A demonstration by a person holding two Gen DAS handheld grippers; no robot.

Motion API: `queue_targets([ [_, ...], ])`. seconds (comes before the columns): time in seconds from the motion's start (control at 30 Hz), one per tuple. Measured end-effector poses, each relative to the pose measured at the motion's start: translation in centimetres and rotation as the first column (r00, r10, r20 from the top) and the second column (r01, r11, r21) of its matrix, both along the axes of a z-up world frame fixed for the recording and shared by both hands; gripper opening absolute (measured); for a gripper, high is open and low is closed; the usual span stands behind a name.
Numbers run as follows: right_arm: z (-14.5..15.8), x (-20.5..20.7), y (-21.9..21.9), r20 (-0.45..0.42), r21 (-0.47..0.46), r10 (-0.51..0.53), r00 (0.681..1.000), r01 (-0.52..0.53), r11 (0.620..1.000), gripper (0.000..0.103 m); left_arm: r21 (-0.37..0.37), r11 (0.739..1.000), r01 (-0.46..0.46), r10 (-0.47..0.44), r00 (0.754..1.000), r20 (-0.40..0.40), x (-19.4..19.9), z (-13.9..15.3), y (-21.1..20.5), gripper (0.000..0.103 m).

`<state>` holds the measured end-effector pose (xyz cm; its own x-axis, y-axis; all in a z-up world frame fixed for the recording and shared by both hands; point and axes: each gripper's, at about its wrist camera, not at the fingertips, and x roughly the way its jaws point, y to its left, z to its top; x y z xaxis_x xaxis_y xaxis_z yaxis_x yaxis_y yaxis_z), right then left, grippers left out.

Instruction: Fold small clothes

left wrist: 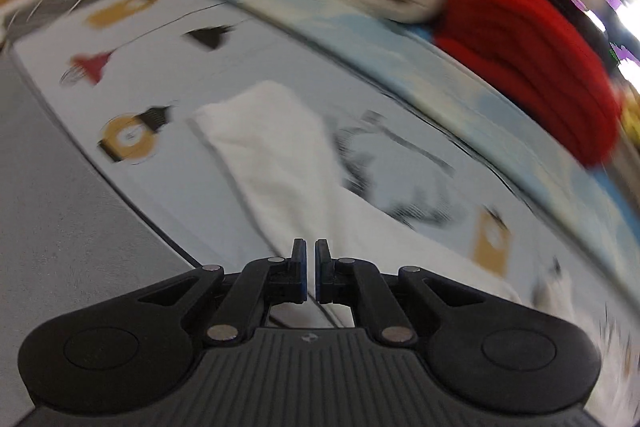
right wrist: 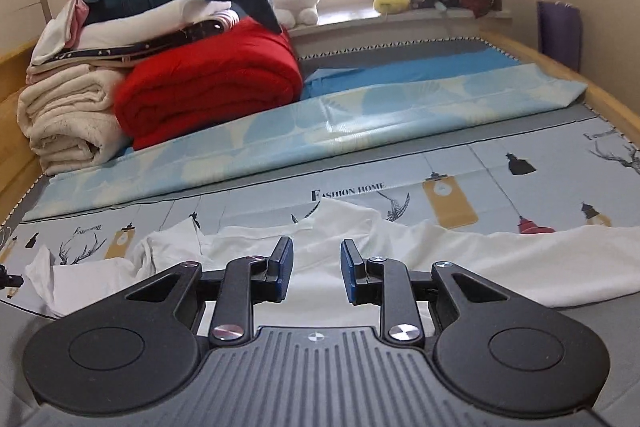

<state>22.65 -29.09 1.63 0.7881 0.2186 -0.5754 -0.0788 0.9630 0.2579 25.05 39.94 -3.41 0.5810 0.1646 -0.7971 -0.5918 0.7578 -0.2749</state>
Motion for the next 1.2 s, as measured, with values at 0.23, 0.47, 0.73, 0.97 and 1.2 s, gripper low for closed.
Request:
queue_targets([
  [0.23,-1.0,1.6,0.6,-0.030,-0.029,0.026,0.999,-0.027,0.999,0.028,-0.140,0.958,-0.250,0.260,0.964,0.060,0.5,-4.5,8.2,0.007],
  [0.47,-1.9,1.8,1.2,-0.062,-0.090,0.046,0.997,-0.051,0.995,0.028,-0.273,0.910,-0.313,0.359,0.923,0.139,2.5,-6.6,11.8,0.020],
  [0.73,-2.9,1.7,2.0,-0.100,-0.145,0.066,0.993,-0.080,0.986,0.028,-0.007,0.917,-0.399,0.397,0.910,0.118,0.9,-3.9,11.4,0.002],
  [0.97,-2.2,1.6,3.5,-0.082,-0.142,0.095,0.992,-0.106,0.984,0.028,0.009,0.871,-0.492,0.492,0.871,-0.005,-3.5,-2.1,12.1,0.005],
  [1.2,-1.7,1.1,3.6,-0.086,-0.130,0.070,0.994,-0.081,0.988,0.028,0.022,0.861,-0.508,0.508,0.860,-0.049,-5.2,3.7,7.5,0.006],
])
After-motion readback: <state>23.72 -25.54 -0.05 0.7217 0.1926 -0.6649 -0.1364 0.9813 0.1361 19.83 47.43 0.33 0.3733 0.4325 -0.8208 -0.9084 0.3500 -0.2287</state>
